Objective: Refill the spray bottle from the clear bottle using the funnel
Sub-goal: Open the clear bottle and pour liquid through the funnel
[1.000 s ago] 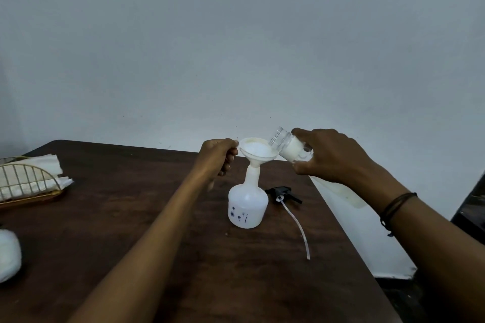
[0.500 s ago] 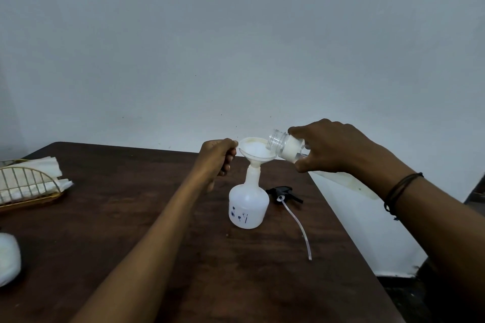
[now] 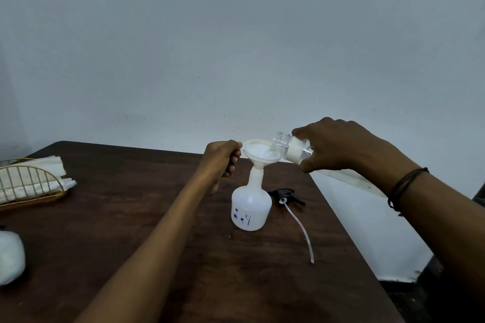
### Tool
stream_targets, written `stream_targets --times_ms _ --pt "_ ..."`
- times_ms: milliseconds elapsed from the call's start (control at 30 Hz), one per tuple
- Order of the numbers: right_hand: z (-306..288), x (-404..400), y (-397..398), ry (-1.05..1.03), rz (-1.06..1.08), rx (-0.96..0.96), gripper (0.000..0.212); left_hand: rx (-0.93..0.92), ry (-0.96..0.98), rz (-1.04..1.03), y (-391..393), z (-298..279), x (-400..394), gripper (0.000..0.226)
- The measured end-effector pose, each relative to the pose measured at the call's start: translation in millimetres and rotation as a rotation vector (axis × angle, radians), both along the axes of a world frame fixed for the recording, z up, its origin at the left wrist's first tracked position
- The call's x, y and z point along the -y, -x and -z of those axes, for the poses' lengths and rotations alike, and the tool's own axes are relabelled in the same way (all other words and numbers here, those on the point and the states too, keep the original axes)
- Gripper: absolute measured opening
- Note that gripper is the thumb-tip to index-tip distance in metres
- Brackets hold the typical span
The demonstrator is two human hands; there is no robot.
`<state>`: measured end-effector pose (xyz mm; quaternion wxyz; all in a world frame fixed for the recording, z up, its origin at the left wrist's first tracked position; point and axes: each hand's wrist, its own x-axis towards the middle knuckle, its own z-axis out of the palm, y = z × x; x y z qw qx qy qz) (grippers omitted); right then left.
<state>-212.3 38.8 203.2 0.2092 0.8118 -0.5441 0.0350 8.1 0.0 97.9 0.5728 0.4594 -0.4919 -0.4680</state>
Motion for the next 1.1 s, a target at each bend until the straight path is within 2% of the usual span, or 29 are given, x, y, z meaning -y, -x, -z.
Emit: stream_targets --times_ms 400,1100 --pt "-4.5 -0.9 -0.8 -0.018 0.033 -0.068 0.038 -0.005 -0.004 0.009 -1.9 -0.2 0.9 0.029" --pt "-10.0 -2.4 -6.8 0.005 0.028 -0.131 0.041 0.02 0.001 0.022 -4.2 -0.6 1.7 0.028"
